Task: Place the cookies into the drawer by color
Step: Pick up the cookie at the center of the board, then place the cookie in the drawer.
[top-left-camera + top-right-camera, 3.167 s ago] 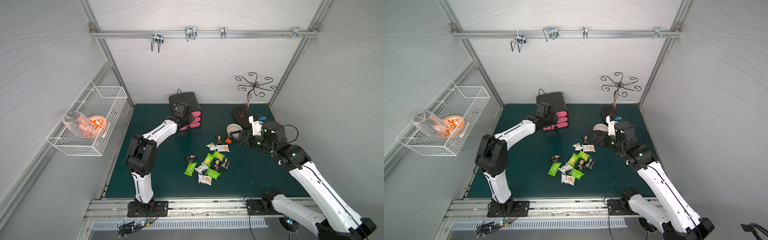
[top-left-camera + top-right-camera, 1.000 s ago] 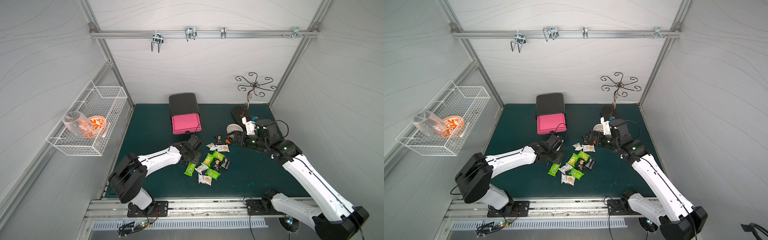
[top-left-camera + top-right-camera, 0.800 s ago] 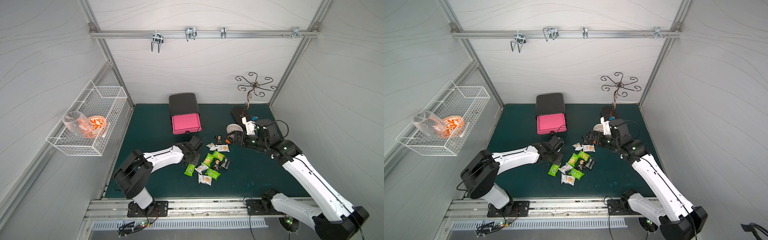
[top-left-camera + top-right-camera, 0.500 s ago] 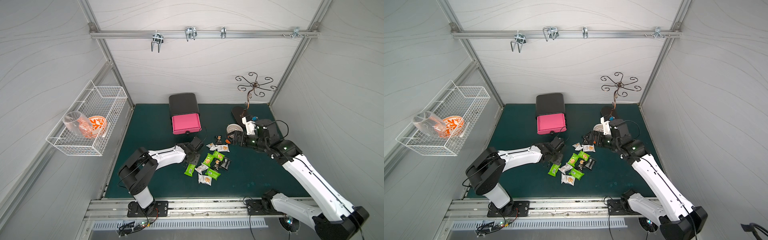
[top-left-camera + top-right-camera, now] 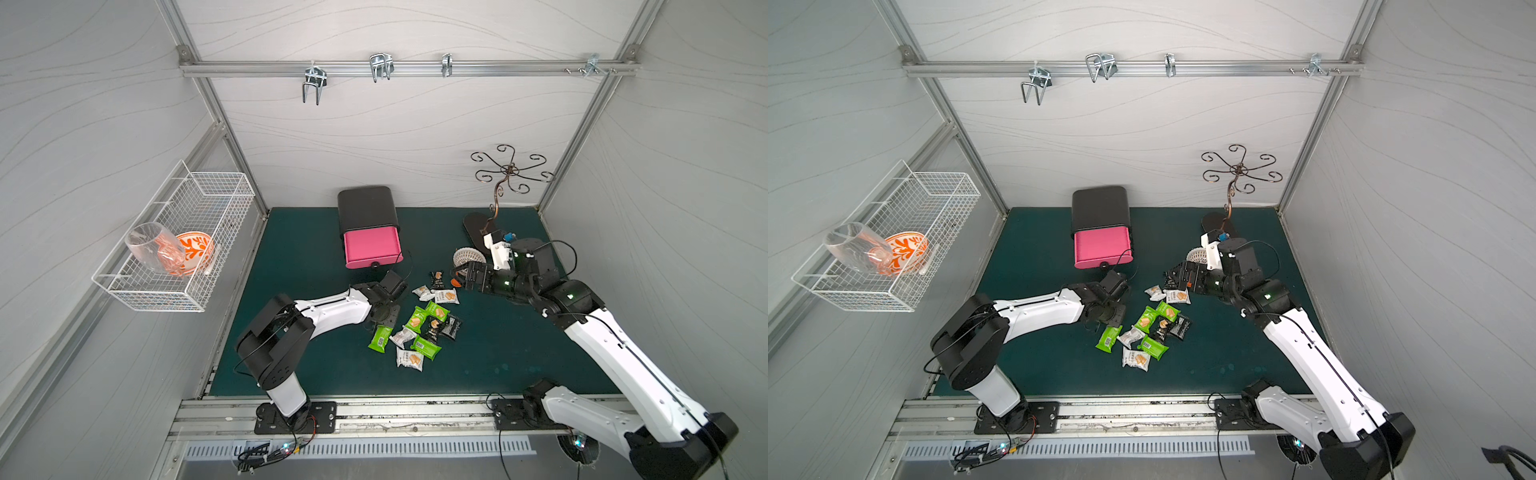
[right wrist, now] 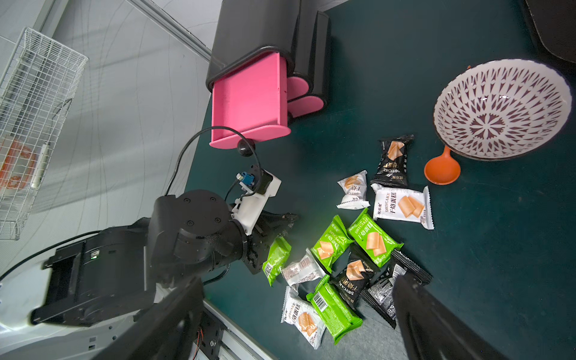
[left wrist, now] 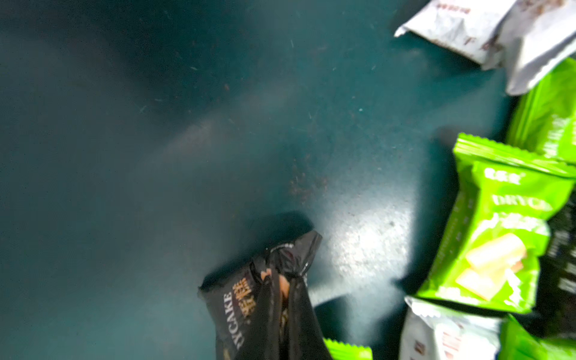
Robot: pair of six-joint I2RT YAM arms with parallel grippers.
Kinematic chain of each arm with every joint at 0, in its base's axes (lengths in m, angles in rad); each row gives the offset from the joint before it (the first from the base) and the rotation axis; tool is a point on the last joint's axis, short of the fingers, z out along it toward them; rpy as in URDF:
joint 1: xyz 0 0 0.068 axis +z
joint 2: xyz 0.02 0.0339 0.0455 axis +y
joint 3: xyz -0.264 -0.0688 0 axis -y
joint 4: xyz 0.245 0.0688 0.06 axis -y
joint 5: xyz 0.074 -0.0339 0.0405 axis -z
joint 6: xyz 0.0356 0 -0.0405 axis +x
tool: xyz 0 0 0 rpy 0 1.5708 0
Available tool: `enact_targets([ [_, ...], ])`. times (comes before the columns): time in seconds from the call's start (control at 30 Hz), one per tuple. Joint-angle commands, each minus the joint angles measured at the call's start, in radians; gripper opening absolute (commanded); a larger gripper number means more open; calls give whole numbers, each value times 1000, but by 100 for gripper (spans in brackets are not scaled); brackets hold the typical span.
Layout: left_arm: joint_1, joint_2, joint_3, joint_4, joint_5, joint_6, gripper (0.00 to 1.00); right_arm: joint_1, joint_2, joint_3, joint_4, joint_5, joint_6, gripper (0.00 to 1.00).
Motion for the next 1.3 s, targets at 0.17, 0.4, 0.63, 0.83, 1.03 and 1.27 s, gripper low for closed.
enact_targets([
  [0.17, 2, -125, 191, -83, 74, 91, 0, 0, -1, 3, 8, -9, -2, 99],
  [0.4, 5, -173, 382, -129, -15, 163, 0, 2, -1, 4, 12, -7, -3, 99],
  [0.63, 100, -126, 585, -218, -94, 195, 0, 1, -3, -2, 20, -7, 1, 99],
  [0.83, 217, -58, 655, -233, -133, 202, 0, 2, 2, 4, 33, -5, 3, 99],
  [1.03, 288, 25, 687, -219, -148, 194, 0, 2, 6, 9, 37, -6, 3, 99],
  [1.27, 323, 112, 705, -234, -139, 181, 0, 2, -4, 6, 32, -1, 7, 99],
])
